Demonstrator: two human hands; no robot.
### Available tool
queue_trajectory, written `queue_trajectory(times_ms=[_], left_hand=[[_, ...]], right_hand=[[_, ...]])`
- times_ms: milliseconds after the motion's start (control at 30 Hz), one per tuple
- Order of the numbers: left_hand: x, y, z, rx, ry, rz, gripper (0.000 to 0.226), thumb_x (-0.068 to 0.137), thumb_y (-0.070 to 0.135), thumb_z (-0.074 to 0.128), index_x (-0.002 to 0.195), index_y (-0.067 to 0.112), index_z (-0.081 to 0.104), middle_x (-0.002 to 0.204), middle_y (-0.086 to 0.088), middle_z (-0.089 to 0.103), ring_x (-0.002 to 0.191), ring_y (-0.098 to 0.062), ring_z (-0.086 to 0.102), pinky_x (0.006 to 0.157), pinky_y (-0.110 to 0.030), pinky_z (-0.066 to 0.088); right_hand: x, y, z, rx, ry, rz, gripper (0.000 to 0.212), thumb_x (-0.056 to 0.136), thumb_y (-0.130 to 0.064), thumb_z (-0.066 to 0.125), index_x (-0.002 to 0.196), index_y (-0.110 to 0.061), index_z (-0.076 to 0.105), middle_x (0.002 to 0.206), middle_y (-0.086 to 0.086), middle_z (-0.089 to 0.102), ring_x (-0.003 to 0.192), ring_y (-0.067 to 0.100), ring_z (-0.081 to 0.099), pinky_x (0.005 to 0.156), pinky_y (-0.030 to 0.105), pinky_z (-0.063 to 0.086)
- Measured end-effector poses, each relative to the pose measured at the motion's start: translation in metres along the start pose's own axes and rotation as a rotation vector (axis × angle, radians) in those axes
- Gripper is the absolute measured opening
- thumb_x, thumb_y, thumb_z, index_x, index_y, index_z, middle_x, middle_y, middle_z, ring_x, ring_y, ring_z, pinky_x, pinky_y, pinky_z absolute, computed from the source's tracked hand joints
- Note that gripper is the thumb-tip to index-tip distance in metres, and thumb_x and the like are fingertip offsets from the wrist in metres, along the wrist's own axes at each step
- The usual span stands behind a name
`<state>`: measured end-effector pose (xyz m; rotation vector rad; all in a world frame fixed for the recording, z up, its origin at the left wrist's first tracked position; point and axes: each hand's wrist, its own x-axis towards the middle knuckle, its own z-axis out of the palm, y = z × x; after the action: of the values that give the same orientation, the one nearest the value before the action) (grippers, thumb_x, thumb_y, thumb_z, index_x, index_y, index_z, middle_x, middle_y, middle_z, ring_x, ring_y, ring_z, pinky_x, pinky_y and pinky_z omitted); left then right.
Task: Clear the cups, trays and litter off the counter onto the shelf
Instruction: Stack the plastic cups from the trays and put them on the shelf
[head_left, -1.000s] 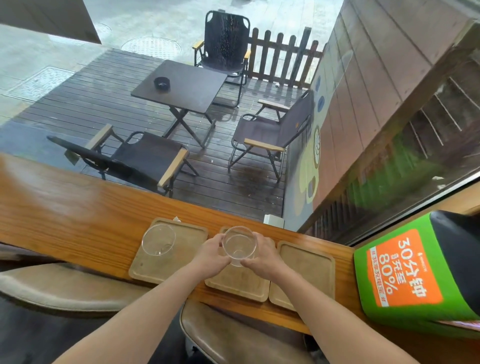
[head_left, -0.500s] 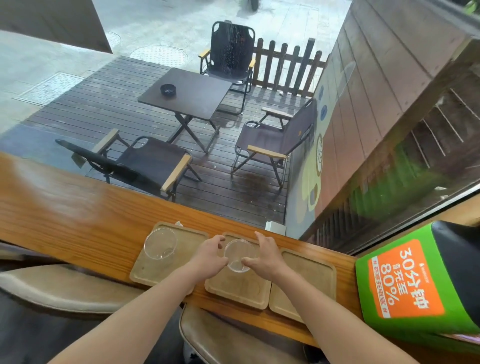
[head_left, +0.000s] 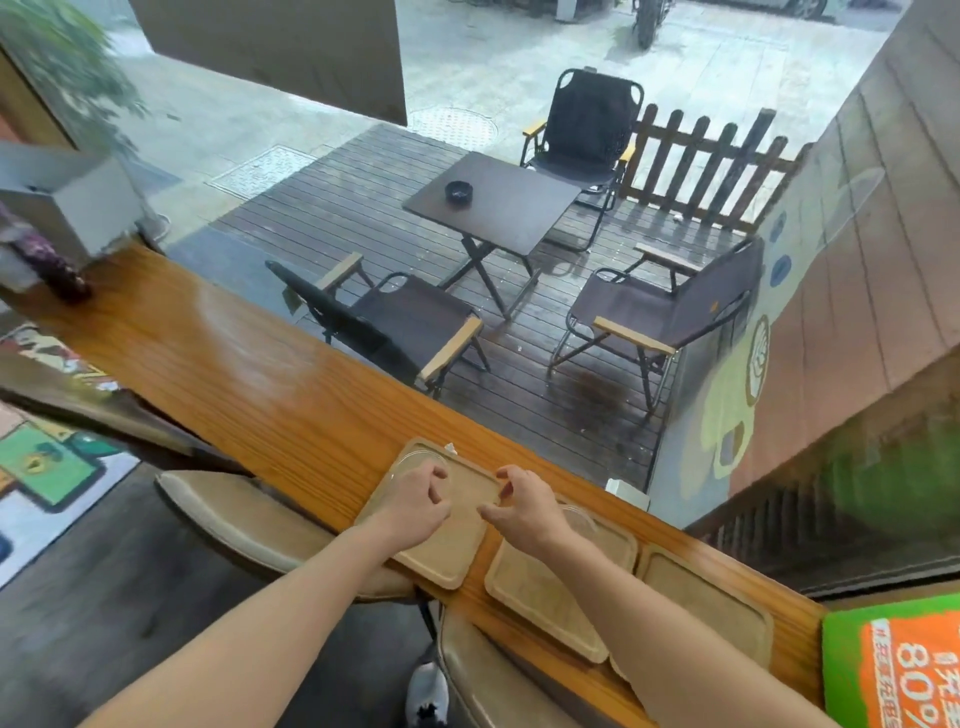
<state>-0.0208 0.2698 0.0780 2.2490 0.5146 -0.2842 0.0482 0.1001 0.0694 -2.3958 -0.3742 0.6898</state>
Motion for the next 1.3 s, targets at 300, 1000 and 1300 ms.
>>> queue_trajectory(times_ms=[300, 1000, 1300], left_hand=[[-0.002, -0.051, -0.024, -0.015, 0.018, -0.132, 0.034, 0.085, 0.023, 0.069, 0.115, 0.026, 0.054, 0.085, 0.005, 0.064, 0.080, -0.010, 0.060, 0.066, -0.026, 0.048], [0.057, -0.103, 0.020, -0.128, -0.036, -0.187, 0.075, 0.076, 0.037, 0.079, 0.139, 0.028, 0.039, 0.129, 0.003, 0.053, 0.108, -0.013, 0.049, 0.086, -0.028, 0.040], [0.058, -0.087, 0.012, -0.134, -0.078, -0.112, 0.081, 0.071, 0.041, 0.083, 0.140, 0.034, 0.042, 0.130, 0.009, 0.055, 0.116, -0.012, 0.051, 0.089, -0.026, 0.039]], right_hand=[[0.014, -0.026, 0.036, 0.045, -0.108, 0.045, 0.071, 0.084, -0.037, 0.076, 0.143, -0.021, 0.040, 0.098, -0.007, 0.060, 0.085, 0.008, 0.058, 0.068, 0.021, 0.046], [0.065, -0.009, 0.106, 0.200, -0.096, 0.077, 0.076, 0.077, -0.021, 0.081, 0.142, -0.026, 0.041, 0.134, -0.002, 0.052, 0.124, 0.018, 0.050, 0.100, 0.032, 0.042], [0.062, -0.006, 0.086, 0.333, -0.085, 0.116, 0.076, 0.075, -0.026, 0.085, 0.138, -0.035, 0.043, 0.110, -0.016, 0.048, 0.107, 0.017, 0.057, 0.090, 0.046, 0.056]])
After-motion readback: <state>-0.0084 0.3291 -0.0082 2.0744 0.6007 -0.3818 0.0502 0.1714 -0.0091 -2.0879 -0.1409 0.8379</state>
